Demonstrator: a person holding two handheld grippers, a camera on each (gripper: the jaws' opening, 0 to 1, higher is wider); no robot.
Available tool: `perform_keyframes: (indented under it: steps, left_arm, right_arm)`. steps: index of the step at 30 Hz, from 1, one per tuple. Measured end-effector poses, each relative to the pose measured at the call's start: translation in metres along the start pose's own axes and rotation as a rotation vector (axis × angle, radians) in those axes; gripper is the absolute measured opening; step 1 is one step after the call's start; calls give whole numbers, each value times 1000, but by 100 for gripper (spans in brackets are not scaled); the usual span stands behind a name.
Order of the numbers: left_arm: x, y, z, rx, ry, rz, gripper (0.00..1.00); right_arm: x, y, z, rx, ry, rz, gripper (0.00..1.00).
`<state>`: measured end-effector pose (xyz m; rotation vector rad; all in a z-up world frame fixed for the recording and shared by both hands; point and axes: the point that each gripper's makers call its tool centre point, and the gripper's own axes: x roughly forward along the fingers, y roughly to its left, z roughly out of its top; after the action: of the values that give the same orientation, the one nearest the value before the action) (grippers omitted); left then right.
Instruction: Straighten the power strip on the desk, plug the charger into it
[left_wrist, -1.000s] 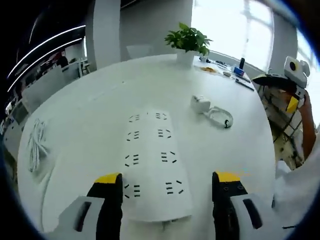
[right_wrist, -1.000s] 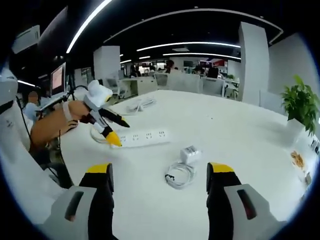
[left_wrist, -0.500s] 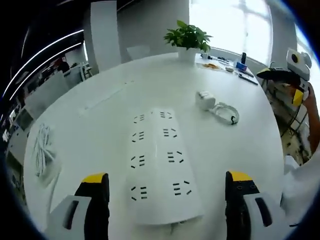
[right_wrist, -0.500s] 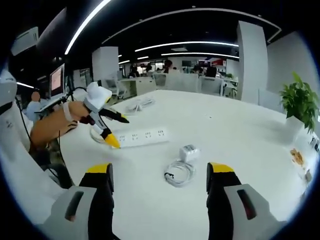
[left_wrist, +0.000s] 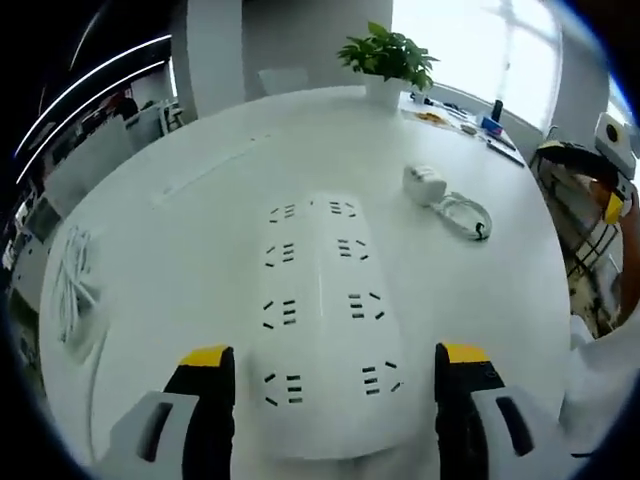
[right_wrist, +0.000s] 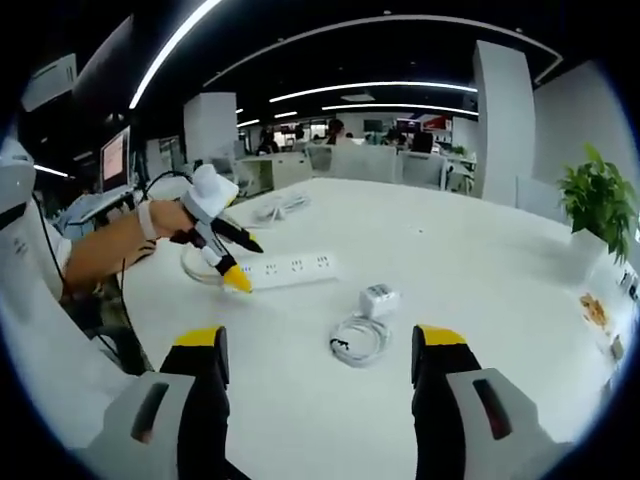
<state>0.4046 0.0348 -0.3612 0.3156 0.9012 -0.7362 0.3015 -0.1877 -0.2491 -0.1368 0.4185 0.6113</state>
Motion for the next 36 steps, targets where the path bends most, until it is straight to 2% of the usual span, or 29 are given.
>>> perform_keyframes:
  steps: [4,9,17,25,31,32,34,36]
  left_arm:
    - [6,9,2,-16,10,9,77]
    - [8,7,1,-35,22,-11,78]
    - [11,-1,-2,-13,75,-26,74]
    - [14,2,2,34,112,-44,70]
    - [16,2,2,38,138,-38,70]
    - [16,3,2,39,145,-37,70]
    - [16,5,2,41,154,-38,70]
    - [16,8,3,43,159,-38,70]
  right_arm:
    - [0,0,-1,1,0,5,73]
    - [-1,-4,-4,13,3,-3,73]
    - [2,-4,-9,14,13,9,72]
    - [5,-7,-13,20,23,18,72]
    - [9,-5,-16,8,34,37,72]
    - [10,-6,-17,10,39,42,71]
    - [11,1,-11,-25,18,102,71]
    - [12,0,-7,-52,29,135,70]
